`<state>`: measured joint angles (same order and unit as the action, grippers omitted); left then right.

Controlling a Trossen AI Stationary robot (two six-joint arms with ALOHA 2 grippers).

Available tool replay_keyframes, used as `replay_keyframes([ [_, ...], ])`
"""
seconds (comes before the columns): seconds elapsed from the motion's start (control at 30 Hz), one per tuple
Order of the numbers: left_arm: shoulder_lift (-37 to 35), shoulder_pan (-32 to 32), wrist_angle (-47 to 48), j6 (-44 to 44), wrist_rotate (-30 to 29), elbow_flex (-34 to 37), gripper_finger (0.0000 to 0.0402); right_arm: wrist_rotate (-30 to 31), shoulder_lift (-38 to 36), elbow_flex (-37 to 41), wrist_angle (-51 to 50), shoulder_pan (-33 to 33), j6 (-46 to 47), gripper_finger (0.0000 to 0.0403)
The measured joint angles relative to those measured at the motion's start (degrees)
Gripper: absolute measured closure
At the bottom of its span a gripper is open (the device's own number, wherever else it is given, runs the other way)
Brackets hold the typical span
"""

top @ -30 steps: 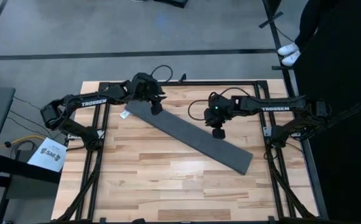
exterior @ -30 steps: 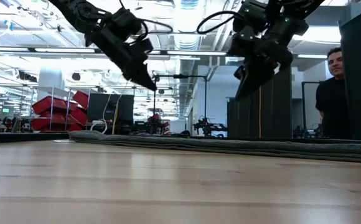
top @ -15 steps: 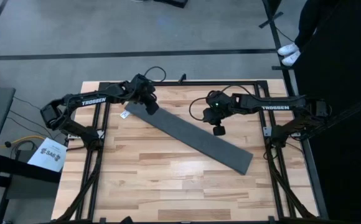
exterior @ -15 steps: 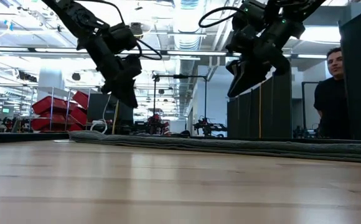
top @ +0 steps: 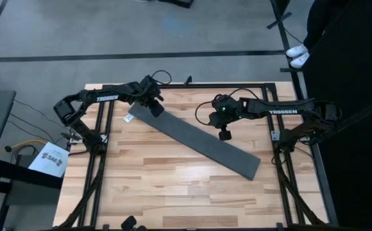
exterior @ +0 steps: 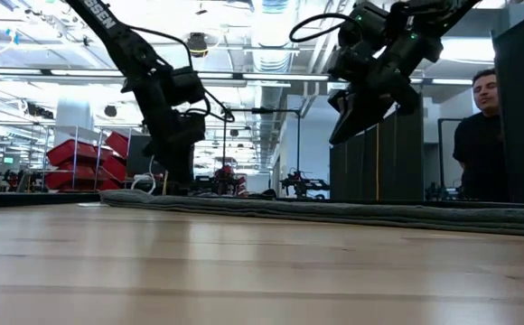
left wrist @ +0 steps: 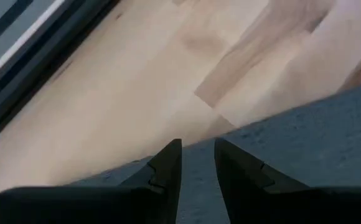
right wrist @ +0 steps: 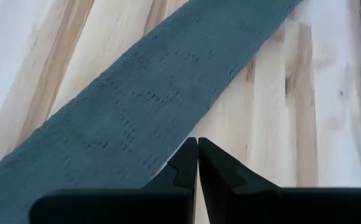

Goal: Roll towel
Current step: Roll the gray towel

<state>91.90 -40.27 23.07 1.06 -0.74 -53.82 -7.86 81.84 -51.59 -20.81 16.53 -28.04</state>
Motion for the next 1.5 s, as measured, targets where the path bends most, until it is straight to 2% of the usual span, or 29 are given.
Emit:
replay_keyframes([
  [0.23, 0.2, -2.0, 0.6, -4.0, 3.5, 2.5, 0.032, -0.1, 0.0, 2.2, 1.1, 0.7, 0.6, 0.0403],
  [0.4, 0.3, -4.8, 1.0, -8.0, 1.6, 2.6, 0.032, -0.1, 0.0, 4.8, 2.6, 1.3, 1.1, 0.0403],
  [0.57, 3.5, -6.8, 1.2, -9.9, 0.6, 2.6, 0.032, -0.1, 0.0, 5.1, 3.2, 0.5, 2.6, 0.0403],
  [0.73, 6.1, -11.1, -1.9, -7.9, 0.5, 2.4, 0.032, -0.1, 0.0, 5.1, 4.0, -0.5, 2.7, 0.0403],
  [0.93, 5.6, -14.0, -6.1, -7.8, -1.5, 2.6, 0.032, 0.0, 0.0, 5.1, 5.4, -0.7, 2.7, 0.0403],
  [1.13, 1.4, -14.1, -6.1, -8.7, -9.4, 2.6, 0.032, 0.0, 0.0, 5.1, 6.5, -0.7, 2.7, 0.0403],
  [1.2, -0.1, -13.7, -6.1, -9.8, -9.9, 2.6, 0.032, 0.0, 0.0, 5.1, 6.4, -0.6, 2.7, 0.0403],
  [1.23, -0.6, -13.2, -6.1, -9.9, -9.5, 2.6, 0.032, 0.0, 0.0, 5.1, 6.4, -0.6, 2.5, 0.0403],
  [1.3, -0.8, -11.4, -6.1, -8.6, -5.1, 2.6, 0.032, 0.0, 0.0, 5.1, 6.4, -0.6, 2.5, 0.0403],
  [1.5, -0.8, -3.7, -11.3, 5.2, 14.0, 2.6, 0.032, -2.9, 0.0, 5.1, 2.6, -1.3, 2.7, 0.0403],
])
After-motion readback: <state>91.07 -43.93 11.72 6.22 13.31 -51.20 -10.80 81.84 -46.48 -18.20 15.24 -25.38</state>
